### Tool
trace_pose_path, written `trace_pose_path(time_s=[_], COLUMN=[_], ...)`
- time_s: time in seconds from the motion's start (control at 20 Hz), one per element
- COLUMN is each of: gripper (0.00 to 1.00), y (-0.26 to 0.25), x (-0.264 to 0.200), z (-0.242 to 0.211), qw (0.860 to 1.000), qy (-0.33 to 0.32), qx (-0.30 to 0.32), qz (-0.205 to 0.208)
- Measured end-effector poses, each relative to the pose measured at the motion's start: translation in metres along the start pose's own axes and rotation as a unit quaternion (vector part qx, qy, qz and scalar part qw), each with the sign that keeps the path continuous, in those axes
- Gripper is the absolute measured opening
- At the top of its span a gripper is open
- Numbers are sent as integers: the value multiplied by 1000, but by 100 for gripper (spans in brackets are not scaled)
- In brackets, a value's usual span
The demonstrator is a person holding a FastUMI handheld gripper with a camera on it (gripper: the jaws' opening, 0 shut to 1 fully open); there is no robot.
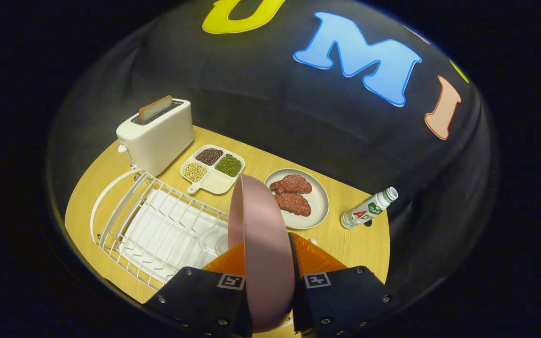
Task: Take the plate from the dish rack, then take the spoon from the basket and place it into the plate.
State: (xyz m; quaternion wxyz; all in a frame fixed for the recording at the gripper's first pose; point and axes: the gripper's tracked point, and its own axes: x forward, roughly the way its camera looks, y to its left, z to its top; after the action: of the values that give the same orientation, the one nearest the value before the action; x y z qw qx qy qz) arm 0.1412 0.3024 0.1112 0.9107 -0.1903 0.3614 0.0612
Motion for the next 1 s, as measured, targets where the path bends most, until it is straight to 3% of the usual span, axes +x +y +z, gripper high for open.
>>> trace_pose_path(time_s=[0.55, 0.9, 1.0], gripper=[31, 31, 31], y=[-31, -8, 6], x=[-104, -134, -135], z=[-51, -123, -148], qw=[988, 963, 950], qy=[-34, -10, 4], qx=[124, 220, 259], qz=[91, 153, 172])
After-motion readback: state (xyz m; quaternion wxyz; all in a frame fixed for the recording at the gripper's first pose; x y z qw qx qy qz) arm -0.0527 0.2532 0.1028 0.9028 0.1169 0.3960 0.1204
